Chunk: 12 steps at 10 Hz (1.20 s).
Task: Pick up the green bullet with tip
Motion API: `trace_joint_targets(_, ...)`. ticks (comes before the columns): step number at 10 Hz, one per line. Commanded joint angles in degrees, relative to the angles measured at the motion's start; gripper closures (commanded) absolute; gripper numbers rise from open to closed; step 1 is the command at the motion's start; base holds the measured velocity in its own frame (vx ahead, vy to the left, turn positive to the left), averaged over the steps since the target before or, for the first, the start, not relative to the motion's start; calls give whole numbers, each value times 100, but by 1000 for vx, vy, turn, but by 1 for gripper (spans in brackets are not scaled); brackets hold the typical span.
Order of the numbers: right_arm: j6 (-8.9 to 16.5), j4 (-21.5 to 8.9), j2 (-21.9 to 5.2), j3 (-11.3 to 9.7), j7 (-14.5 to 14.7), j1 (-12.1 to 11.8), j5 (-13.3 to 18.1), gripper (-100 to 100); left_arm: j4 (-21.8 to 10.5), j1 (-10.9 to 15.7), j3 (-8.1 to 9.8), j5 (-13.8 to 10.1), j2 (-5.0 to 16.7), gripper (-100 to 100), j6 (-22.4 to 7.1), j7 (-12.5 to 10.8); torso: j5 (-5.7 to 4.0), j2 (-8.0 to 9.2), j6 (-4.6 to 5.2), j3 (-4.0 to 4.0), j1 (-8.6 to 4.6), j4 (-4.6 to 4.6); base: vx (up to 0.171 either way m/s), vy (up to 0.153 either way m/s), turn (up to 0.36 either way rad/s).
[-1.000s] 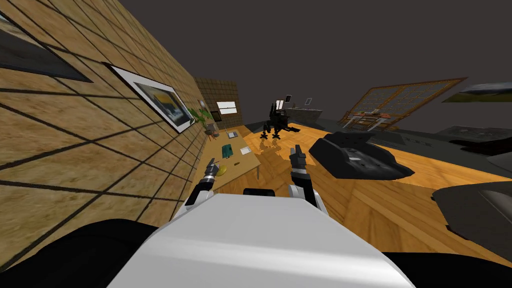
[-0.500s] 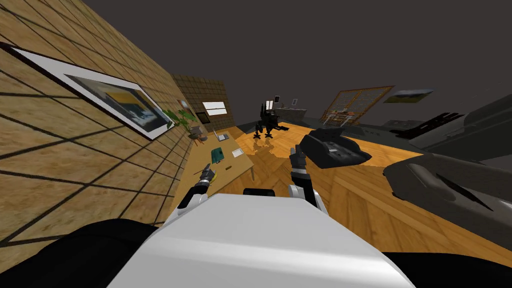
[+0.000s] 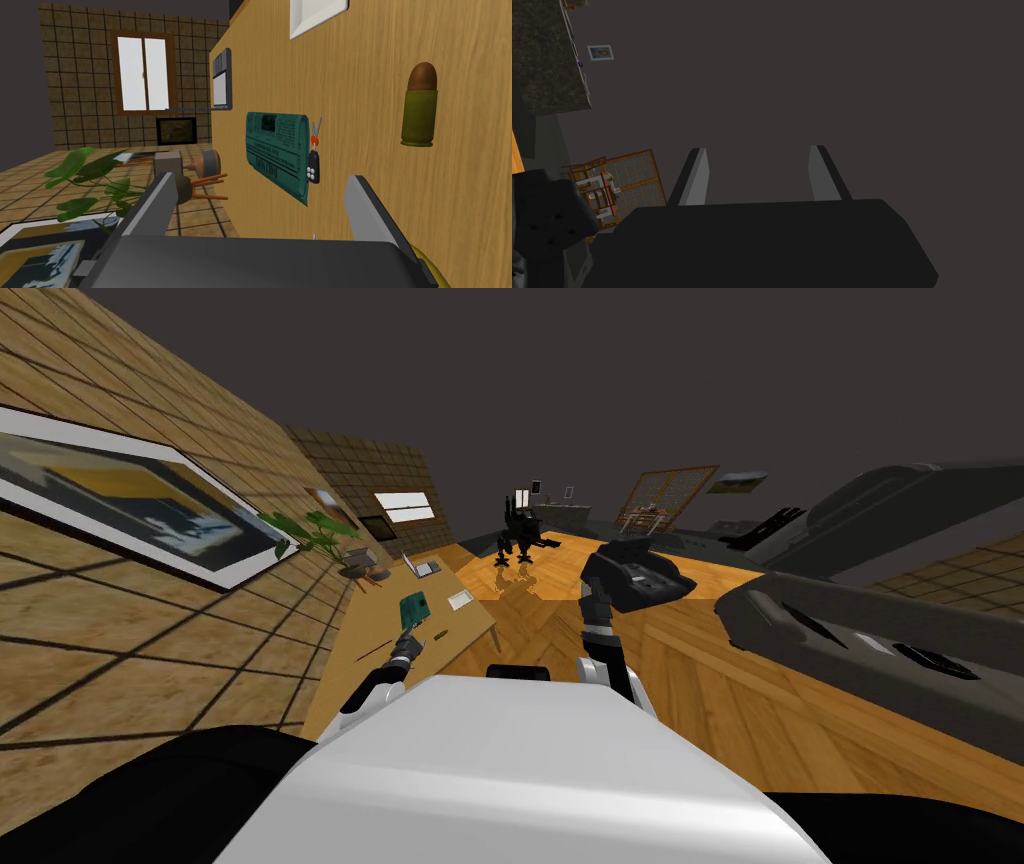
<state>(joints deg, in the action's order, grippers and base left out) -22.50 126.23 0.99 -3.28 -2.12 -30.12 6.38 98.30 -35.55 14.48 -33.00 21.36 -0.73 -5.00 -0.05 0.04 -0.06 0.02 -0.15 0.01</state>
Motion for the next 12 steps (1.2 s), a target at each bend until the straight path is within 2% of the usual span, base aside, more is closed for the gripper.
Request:
trace_joint_targets(1,0,0,0,0,0,0,0,0,-286,-40,86,-286,157,-100,-216,-140,0,0,0,0,0,0,47,-44,-256)
trace_joint_targets(2,0,0,0,-1,0,1,0,0,-291,-40,86,-331,157,-100,-216,-140,1,-1,4,0,-1,0,38,-37,-175)
trace_joint_targets(3,0,0,0,0,0,0,0,0,-521,-92,142,-561,279,-100,-418,-248,0,1,1,1,0,1,50,-37,-386)
trace_joint_targets(4,0,0,0,-1,0,1,0,0,-521,-92,142,-602,279,-100,-418,-248,0,-2,6,-1,1,0,54,-26,-167)
trace_joint_targets(5,0,0,0,0,0,0,0,0,-727,-146,185,-833,403,-100,-622,-355,1,-3,-1,-2,3,0,57,-48,-300)
trace_joint_targets(6,0,0,0,0,0,1,0,0,-748,-146,185,-873,403,-100,-622,-355,0,-4,4,-2,-2,-1,43,-30,-147)
trace_joint_targets(7,0,0,0,1,0,0,0,0,-972,-202,216,-1142,529,-100,-828,-460,0,0,-2,0,0,0,58,-29,-278)
trace_joint_targets(8,0,0,0,0,0,0,0,0,-972,-202,216,-1142,529,-100,-828,-460,1,-4,3,-2,1,0,49,-11,-164)
trace_joint_targets(9,0,0,0,1,0,0,0,0,-1185,-260,233,-1385,656,-100,-1034,-564,1,-1,-2,-1,7,0,60,-16,-272)
trace_joint_targets(10,0,0,0,0,0,0,0,0,-1191,-260,233,-1409,656,-100,-1034,-564,2,-4,2,-2,7,0,46,-3,-156)
trace_joint_targets(11,0,0,-1,1,0,0,0,0,-1405,-320,238,-1642,782,-100,-1226,-666,1,0,-2,0,9,0,53,-4,-322)
trace_joint_targets(12,0,0,0,0,0,0,0,0,-1405,-320,238,-1673,782,-100,-1239,-666,2,-2,3,-1,11,0,42,9,-124)
